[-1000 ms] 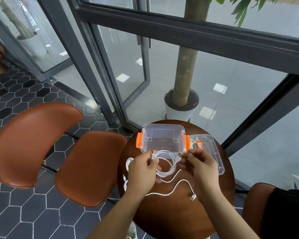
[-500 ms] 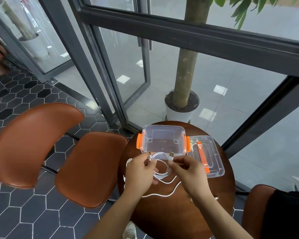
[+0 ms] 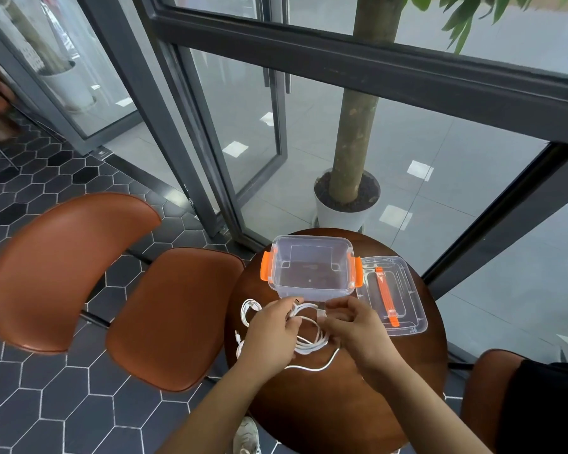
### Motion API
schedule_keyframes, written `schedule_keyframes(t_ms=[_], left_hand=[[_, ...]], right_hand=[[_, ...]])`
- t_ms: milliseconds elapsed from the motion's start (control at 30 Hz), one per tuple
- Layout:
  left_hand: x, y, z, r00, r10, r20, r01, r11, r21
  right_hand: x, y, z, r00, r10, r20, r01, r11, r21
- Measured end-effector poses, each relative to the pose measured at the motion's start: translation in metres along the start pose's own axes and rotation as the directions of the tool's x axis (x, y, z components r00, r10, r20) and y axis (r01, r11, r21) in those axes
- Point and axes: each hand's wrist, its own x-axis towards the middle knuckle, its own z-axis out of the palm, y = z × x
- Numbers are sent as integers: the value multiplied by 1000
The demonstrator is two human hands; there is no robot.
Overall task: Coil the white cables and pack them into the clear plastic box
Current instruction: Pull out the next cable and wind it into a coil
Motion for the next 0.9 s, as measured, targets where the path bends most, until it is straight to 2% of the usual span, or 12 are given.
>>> schedule_keyframes(t_ms=[100, 167, 300, 400, 467, 533, 633, 800, 900], left_hand=[[1, -2, 1, 1000, 3, 24, -3, 1000, 1], [1, -2, 3, 999, 11, 30, -12, 999, 34], [1, -1, 11, 995, 73, 74, -95, 924, 371], [0, -3, 13, 993, 66, 94, -102, 890, 444], [1, -5, 12, 992, 36, 122, -76, 938, 338], [2, -8, 8, 990, -34, 135, 17, 992, 125], [4, -12, 7, 983, -141, 119, 159, 975, -154], [3, -20, 8, 956, -261, 136, 293, 807, -513], [-1, -23, 6, 933, -315, 171, 343, 644, -684]], right_hand=[[-1, 3, -4, 995, 55, 79, -61, 995, 76], [-2, 3, -3, 997, 32, 70, -33, 999, 0], [-4, 0, 7, 989, -146, -2, 139, 946, -292], [-5, -2, 10, 981, -194, 13, 188, 927, -326], [-3, 0, 8, 984, -178, -7, 169, 944, -283], [-2, 2, 5, 988, -148, -41, 134, 962, -239], [0, 7, 3, 993, -95, -70, 82, 983, -165], [4, 16, 5, 992, -28, -121, 20, 998, -64], [6, 19, 7, 994, 25, -105, -23, 999, 24]])
